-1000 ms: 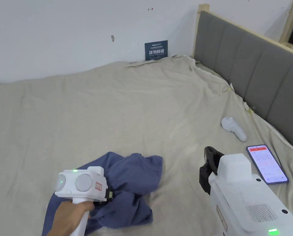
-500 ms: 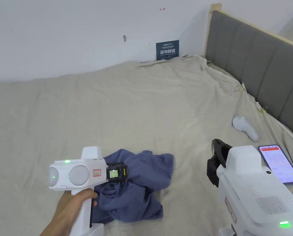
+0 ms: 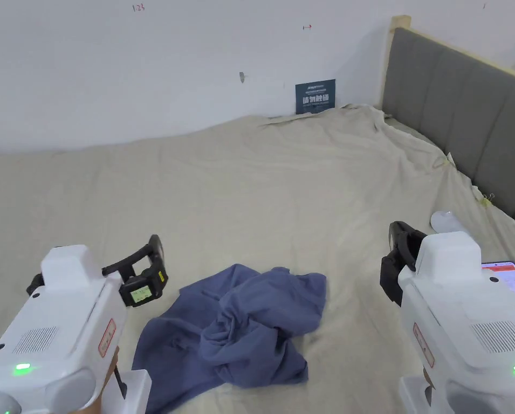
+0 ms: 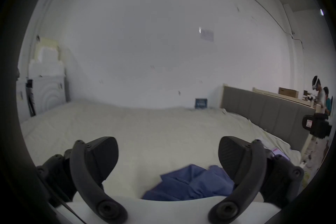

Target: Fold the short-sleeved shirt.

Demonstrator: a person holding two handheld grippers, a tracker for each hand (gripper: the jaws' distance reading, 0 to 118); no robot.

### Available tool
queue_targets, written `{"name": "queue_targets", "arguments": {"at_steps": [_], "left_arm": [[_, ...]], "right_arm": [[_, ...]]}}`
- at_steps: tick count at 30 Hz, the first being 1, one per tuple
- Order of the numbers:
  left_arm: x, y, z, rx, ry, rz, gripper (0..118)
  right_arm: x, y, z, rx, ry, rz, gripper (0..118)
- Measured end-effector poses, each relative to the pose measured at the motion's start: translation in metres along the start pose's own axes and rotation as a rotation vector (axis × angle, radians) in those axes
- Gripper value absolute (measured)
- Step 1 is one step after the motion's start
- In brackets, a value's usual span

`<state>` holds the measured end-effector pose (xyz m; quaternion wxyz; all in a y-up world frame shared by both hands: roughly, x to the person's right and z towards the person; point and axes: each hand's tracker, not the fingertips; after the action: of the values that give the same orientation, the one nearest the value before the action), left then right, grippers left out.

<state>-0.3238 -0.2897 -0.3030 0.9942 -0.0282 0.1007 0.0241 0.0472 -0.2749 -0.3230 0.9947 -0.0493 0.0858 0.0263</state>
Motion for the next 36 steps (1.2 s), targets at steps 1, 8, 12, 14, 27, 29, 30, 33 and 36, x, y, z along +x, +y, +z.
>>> {"name": "queue_targets", "arguments": {"at_steps": [1, 8, 12, 14, 27, 29, 30, 33, 36], "left_arm": [[-0.004, -0.003, 0.008, 0.018, 0.019, -0.018, 85], [-0.020, -0.022, 0.032, 0.071, 0.092, -0.084, 0], [-0.023, -0.029, 0.032, 0.040, 0.087, -0.098, 0], [-0.023, -0.032, 0.033, 0.032, 0.082, -0.099, 0], [-0.031, -0.044, 0.006, -0.268, 0.050, -0.044, 0], [-0.033, -0.051, -0.006, -0.393, 0.069, -0.006, 0], [-0.037, -0.058, -0.015, -0.501, 0.052, 0.048, 0], [-0.047, -0.082, -0.028, -0.652, 0.047, 0.195, 0], [-0.049, -0.104, -0.033, -0.769, 0.034, 0.236, 0]], "right_arm": [[0.000, 0.000, 0.000, 0.004, 0.003, 0.001, 0], [-0.005, 0.003, -0.002, 0.021, 0.013, -0.001, 0], [-0.006, 0.001, -0.005, 0.021, 0.018, 0.001, 0], [-0.005, 0.000, -0.007, 0.020, 0.020, 0.003, 0], [-0.016, 0.004, -0.002, 0.014, 0.032, 0.006, 0], [-0.015, 0.002, -0.004, 0.011, 0.031, 0.003, 0], [-0.014, 0.001, -0.004, 0.008, 0.031, 0.001, 0], [-0.014, -0.002, -0.005, 0.003, 0.027, -0.003, 0], [-0.012, -0.007, -0.009, -0.007, 0.027, -0.009, 0]]}}
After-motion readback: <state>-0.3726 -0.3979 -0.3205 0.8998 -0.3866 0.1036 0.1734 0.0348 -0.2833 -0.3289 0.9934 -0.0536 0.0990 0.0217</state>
